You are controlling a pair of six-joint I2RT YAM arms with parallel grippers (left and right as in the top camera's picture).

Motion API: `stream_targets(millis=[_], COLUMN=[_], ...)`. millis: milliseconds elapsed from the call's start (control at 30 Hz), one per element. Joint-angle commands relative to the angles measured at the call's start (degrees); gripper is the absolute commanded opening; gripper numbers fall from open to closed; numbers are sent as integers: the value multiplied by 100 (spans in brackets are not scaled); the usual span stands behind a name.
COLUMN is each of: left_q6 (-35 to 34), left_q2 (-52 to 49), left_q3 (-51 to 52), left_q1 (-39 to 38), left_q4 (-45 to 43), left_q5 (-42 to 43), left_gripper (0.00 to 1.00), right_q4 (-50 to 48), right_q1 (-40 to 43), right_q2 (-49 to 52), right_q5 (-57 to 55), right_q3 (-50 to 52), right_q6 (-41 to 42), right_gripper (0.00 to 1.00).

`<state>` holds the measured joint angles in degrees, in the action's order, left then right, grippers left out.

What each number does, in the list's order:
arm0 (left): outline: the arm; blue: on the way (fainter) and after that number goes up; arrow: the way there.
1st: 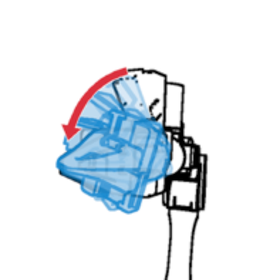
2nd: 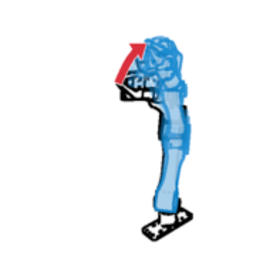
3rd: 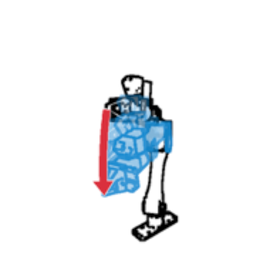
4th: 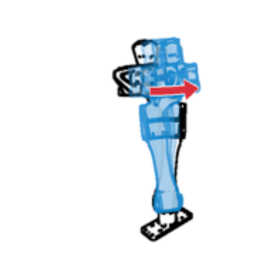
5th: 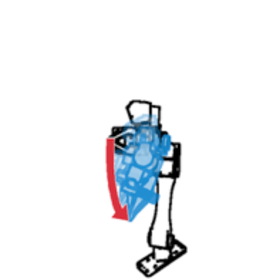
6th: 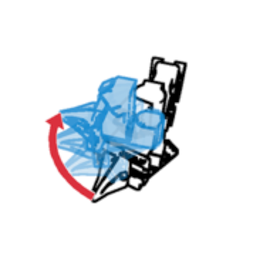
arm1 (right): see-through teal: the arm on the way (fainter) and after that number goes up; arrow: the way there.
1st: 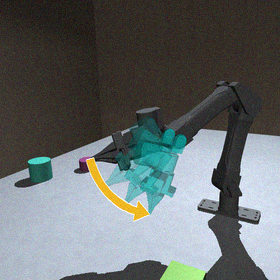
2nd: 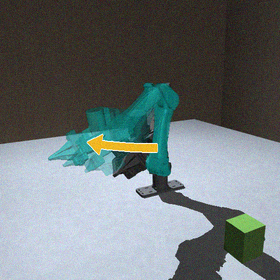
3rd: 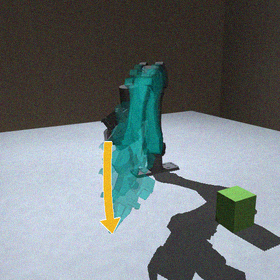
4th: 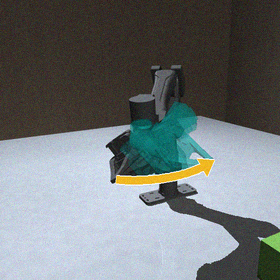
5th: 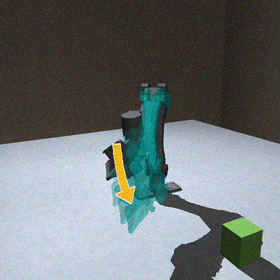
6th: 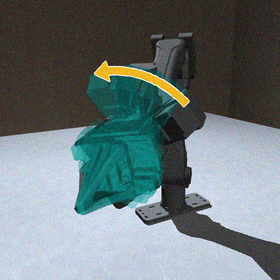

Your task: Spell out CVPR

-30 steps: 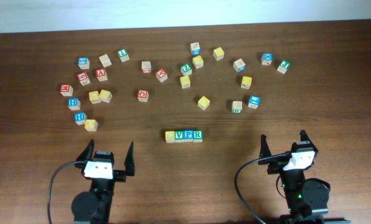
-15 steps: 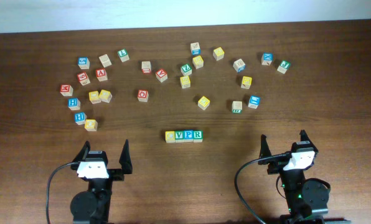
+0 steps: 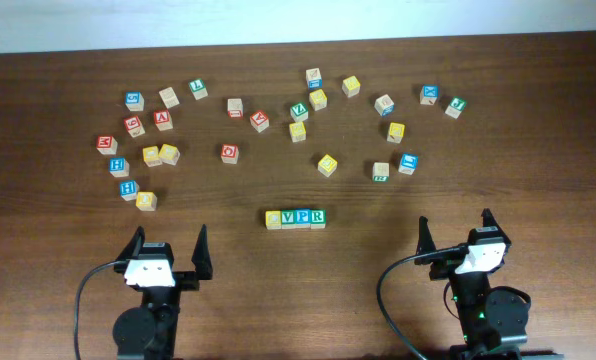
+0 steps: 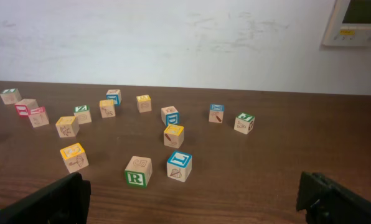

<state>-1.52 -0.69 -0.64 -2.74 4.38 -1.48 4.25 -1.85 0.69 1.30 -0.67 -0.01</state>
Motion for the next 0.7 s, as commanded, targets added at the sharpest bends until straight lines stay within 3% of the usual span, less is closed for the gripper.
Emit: stream_targets(millis=[0,667], left_q6=[70,70], left_q2=[39,39], left_q3=[17,17], left_q1=[35,35], left_q4=[33,33], left_q5=[42,39], left_gripper=[99,99], right_q4=[26,28], right_q1=[37,225], right_q2=[-48,-50], right_q5=[-50,-70], right_q3=[35,35], right_q6=[26,90], right_gripper=[98,98])
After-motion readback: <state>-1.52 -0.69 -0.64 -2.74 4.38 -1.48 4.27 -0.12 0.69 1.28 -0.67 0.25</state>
